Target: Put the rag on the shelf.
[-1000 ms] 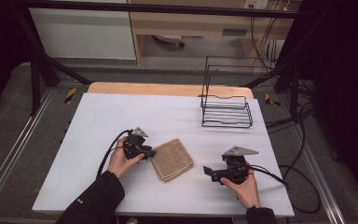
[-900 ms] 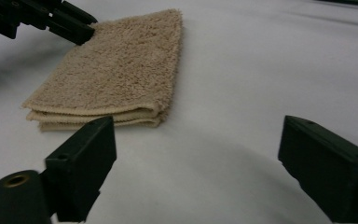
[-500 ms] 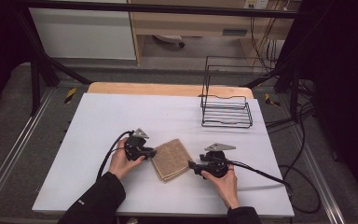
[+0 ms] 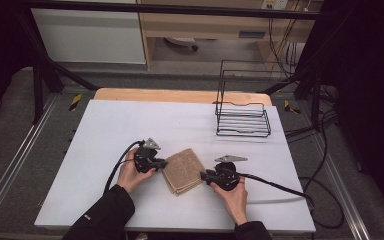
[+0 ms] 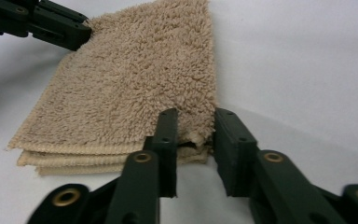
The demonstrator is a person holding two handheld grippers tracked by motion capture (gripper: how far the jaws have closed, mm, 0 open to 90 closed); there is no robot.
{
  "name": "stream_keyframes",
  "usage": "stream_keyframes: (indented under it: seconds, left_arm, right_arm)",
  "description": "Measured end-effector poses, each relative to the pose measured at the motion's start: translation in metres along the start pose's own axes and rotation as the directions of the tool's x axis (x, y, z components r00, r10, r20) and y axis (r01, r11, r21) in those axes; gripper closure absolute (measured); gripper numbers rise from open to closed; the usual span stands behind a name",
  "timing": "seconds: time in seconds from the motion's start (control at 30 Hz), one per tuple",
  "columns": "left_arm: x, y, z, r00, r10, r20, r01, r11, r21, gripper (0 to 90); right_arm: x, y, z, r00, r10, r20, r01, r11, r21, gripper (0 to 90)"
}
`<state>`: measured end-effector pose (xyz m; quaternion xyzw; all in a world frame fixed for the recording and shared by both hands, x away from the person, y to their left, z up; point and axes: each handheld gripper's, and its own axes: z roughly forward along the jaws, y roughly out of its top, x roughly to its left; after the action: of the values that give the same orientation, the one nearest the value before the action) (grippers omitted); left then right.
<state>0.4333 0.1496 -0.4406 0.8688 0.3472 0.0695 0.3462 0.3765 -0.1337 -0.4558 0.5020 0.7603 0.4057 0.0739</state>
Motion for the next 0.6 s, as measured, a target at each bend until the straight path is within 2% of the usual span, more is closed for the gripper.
stream_keyframes:
  seconds: [0.17,0.3,0.43,0.5,0.6]
  left_arm:
    - [0.000,0.000,-0.002,0.9999,-0.014,0.002,0.014,0.9999,0.000,84.0]
    - [-0.002,-0.001,-0.004,0.9996,-0.028,0.003,0.028,0.9996,0.006,84.3]
    - [-0.010,-0.007,-0.012,0.9975,-0.070,0.010,0.070,0.9975,-0.007,84.4]
    - [-0.014,-0.011,-0.015,0.9948,-0.099,0.023,0.100,0.9948,-0.021,84.4]
    - [-0.023,-0.015,-0.018,0.9926,-0.120,0.017,0.121,0.9922,-0.030,84.4]
  right_arm:
    - [0.000,0.001,0.000,0.9994,0.028,-0.019,-0.028,1.000,0.009,84.7]
    - [-0.001,0.003,-0.002,0.9992,0.030,-0.026,-0.030,1.000,0.009,86.1]
    - [-0.005,0.013,-0.009,0.9983,0.030,-0.050,-0.030,1.000,0.002,86.8]
    - [-0.008,0.017,-0.010,0.9982,0.022,-0.056,-0.022,1.000,0.005,86.8]
    - [-0.011,0.023,-0.009,0.9985,-0.011,-0.054,0.012,1.000,0.016,86.8]
